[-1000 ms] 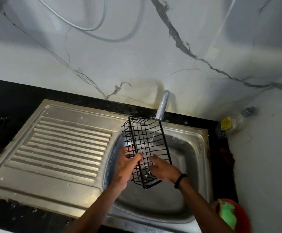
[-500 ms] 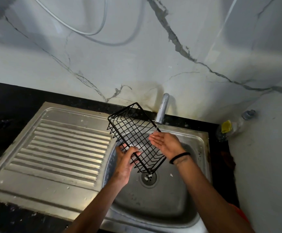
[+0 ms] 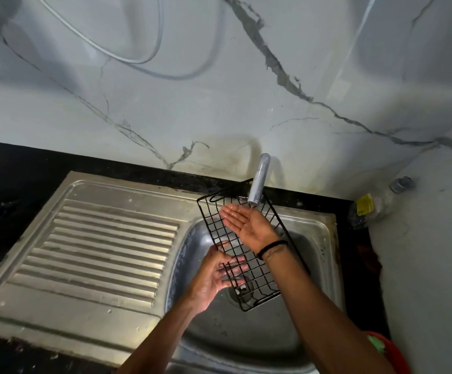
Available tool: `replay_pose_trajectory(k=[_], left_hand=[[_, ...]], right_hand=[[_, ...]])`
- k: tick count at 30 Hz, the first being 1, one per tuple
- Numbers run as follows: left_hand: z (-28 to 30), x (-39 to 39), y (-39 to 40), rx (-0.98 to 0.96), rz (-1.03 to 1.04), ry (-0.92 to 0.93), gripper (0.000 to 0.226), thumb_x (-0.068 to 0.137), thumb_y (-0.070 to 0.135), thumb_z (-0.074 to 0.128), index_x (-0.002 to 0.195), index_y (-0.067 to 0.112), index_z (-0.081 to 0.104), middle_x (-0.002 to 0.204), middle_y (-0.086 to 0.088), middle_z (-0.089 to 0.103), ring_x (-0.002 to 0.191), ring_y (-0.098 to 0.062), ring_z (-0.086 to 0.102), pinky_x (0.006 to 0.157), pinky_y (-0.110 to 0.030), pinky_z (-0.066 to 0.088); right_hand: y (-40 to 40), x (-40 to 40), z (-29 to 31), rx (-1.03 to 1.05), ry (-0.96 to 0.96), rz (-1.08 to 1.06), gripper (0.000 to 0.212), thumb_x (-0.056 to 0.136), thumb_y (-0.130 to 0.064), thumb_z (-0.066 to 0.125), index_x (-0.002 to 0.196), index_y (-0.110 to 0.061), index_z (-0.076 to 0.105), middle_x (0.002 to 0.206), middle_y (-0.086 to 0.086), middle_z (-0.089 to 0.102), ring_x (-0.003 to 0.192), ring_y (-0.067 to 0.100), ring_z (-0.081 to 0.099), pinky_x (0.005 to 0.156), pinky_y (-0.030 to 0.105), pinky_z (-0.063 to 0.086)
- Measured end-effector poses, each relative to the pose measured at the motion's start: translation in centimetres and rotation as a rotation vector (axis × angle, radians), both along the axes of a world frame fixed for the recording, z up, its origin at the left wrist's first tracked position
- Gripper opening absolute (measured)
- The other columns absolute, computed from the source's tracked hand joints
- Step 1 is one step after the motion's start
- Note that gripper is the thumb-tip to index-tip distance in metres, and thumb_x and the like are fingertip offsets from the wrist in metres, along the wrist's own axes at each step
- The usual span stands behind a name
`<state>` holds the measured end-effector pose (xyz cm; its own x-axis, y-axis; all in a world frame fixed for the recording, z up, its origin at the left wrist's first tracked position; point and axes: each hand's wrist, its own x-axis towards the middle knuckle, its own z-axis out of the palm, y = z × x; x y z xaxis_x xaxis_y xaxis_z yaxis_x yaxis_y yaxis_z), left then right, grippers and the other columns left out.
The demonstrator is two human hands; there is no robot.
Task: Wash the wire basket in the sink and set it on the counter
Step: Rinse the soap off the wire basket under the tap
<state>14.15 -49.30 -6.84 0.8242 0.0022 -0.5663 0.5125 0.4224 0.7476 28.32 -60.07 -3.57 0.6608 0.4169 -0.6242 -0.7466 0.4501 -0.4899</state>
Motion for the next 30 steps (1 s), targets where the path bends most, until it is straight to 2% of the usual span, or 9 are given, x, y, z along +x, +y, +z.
replay_pose_trajectory(k=[3, 7, 11, 14, 17, 21, 24, 26, 30], left_hand=[[0.2, -0.1, -0.1, 0.008, -0.053, -0.019, 0.059, 0.092, 0.041, 0.062, 0.135, 0.002, 0.048, 0.135, -0.027, 0.063, 0.119, -0.045, 0.066, 0.096, -0.068, 0.053], [1.2, 0.4, -0.2, 0.053, -0.03, 0.007, 0.069, 0.079, 0.056, 0.068, 0.13, 0.01, 0.062, 0.124, -0.019, 0.072, 0.113, -0.037, 0.07, 0.095, -0.06, 0.057], [3.0, 1.8, -0.6, 0.252, -0.165, 0.073, 0.059, 0.074, 0.069, 0.066, 0.11, 0.022, 0.074, 0.108, -0.009, 0.079, 0.108, -0.032, 0.071, 0.096, -0.058, 0.056], [4.4, 2.4, -1.3, 0.372, -0.172, 0.135, 0.076, 0.064, 0.078, 0.068, 0.111, 0.018, 0.074, 0.1, -0.008, 0.08, 0.099, -0.029, 0.074, 0.089, -0.056, 0.061], [5.3, 2.1, -2.9, 0.529, -0.187, 0.171, 0.106, 0.073, 0.08, 0.069, 0.148, 0.01, 0.042, 0.13, -0.009, 0.066, 0.105, -0.023, 0.068, 0.075, -0.038, 0.064], [5.2, 0.2, -4.2, 0.845, -0.261, 0.068, 0.099, 0.079, 0.056, 0.08, 0.151, 0.019, 0.024, 0.105, 0.013, 0.057, 0.085, -0.003, 0.057, 0.05, -0.003, 0.042], [3.5, -1.8, -4.0, 0.943, -0.254, 0.003, 0.115, 0.065, 0.055, 0.085, 0.154, 0.021, 0.021, 0.134, 0.006, 0.051, 0.113, -0.012, 0.056, 0.09, -0.017, 0.052], [2.6, -2.8, -3.6, 0.965, -0.265, -0.007, 0.126, 0.059, 0.058, 0.085, 0.157, 0.018, 0.017, 0.15, -0.002, 0.044, 0.132, -0.019, 0.049, 0.108, -0.027, 0.043], [0.8, -3.7, -3.2, 0.956, -0.243, -0.034, 0.127, 0.059, 0.062, 0.089, 0.156, 0.018, 0.02, 0.154, -0.002, 0.038, 0.138, -0.017, 0.041, 0.105, -0.022, 0.032]], right_hand=[[-0.7, -1.8, -0.5, -0.126, -0.048, 0.248, 0.036, 0.101, -0.013, 0.056, 0.133, 0.004, 0.058, 0.125, 0.017, 0.071, 0.118, 0.027, 0.068, 0.094, 0.037, 0.058], [-3.0, -4.0, 0.0, -0.434, -0.286, 0.597, 0.028, 0.103, -0.023, 0.053, 0.119, -0.006, 0.068, 0.119, 0.01, 0.074, 0.111, 0.022, 0.07, 0.098, 0.038, 0.056], [-5.7, -5.0, 1.5, -0.504, -0.367, 0.809, 0.042, 0.105, -0.048, 0.042, 0.127, -0.019, 0.063, 0.125, 0.003, 0.071, 0.118, 0.019, 0.066, 0.105, 0.046, 0.051], [-7.9, -5.2, 2.6, -0.418, -0.361, 0.875, 0.05, 0.102, -0.053, 0.044, 0.139, -0.021, 0.055, 0.131, 0.005, 0.069, 0.121, 0.023, 0.066, 0.106, 0.049, 0.05], [-9.2, -5.3, 4.6, -0.393, -0.369, 0.726, 0.053, 0.098, -0.054, 0.049, 0.138, -0.02, 0.056, 0.126, 0.009, 0.071, 0.114, 0.028, 0.07, 0.098, 0.045, 0.056], [-8.2, -3.3, 4.3, -0.394, -0.265, 0.288, 0.055, 0.097, -0.055, 0.052, 0.133, -0.015, 0.059, 0.114, 0.009, 0.077, 0.107, 0.029, 0.072, 0.102, 0.052, 0.053], [-7.1, -1.1, 3.8, -0.193, -0.011, 0.115, 0.056, 0.094, -0.056, 0.06, 0.122, -0.007, 0.06, 0.112, 0.017, 0.075, 0.121, 0.037, 0.065, 0.109, 0.052, 0.047], [-6.1, -0.5, 3.8, -0.159, 0.108, 0.059, 0.043, 0.094, -0.047, 0.065, 0.103, -0.005, 0.061, 0.103, 0.019, 0.072, 0.118, 0.039, 0.066, 0.107, 0.051, 0.048], [-4.0, -0.8, 4.2, -0.161, 0.127, 0.065, 0.006, 0.103, 0.0, 0.049, 0.107, -0.002, 0.052, 0.109, 0.034, 0.068, 0.098, 0.046, 0.072, 0.062, 0.041, 0.064]])
